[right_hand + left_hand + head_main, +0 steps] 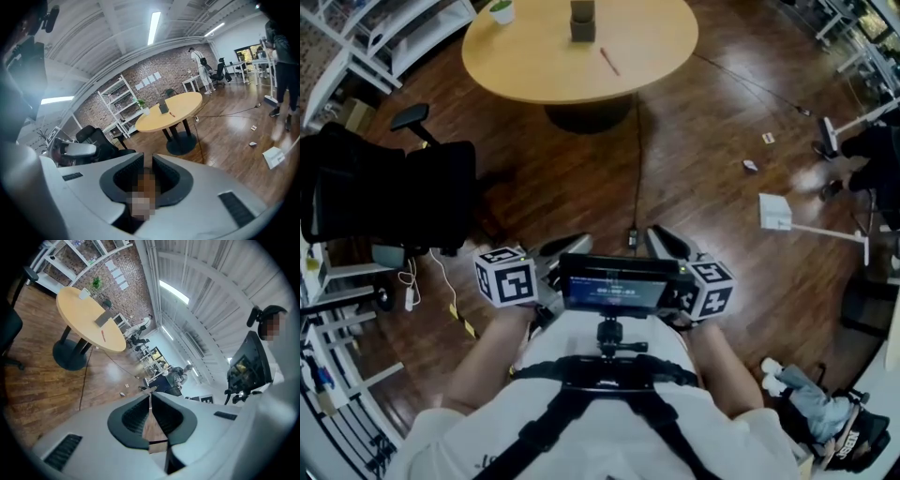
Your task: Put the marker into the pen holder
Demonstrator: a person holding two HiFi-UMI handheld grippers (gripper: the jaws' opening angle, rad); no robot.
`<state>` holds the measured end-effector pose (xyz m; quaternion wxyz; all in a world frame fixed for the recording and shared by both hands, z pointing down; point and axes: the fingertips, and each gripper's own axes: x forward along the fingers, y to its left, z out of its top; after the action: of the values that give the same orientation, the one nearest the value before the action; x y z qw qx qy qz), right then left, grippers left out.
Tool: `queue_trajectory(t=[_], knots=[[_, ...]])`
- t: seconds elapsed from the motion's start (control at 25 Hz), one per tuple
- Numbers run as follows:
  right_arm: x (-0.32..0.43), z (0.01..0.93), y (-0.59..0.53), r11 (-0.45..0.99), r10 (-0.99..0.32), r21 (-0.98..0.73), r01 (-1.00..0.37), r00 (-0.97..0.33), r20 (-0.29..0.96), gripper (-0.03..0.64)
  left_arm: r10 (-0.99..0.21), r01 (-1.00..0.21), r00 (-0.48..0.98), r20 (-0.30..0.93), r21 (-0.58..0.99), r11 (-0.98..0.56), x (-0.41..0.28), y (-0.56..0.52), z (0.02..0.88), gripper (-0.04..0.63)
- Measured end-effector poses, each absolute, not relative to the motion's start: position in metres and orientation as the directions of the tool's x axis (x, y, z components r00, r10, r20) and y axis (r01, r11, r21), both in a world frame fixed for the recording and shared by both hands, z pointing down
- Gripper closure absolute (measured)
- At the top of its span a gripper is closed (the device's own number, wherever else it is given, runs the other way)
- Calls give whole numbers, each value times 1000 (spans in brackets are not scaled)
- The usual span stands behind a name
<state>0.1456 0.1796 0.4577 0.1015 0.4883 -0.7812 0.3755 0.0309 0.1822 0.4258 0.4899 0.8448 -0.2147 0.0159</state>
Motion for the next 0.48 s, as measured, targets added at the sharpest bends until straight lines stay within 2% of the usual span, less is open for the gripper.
queue_trajectory(t=[0.48], knots=[[173, 464, 177, 240, -683, -508, -827, -516, 517, 561, -370, -398, 896, 246, 815, -422, 54, 180, 423, 594]])
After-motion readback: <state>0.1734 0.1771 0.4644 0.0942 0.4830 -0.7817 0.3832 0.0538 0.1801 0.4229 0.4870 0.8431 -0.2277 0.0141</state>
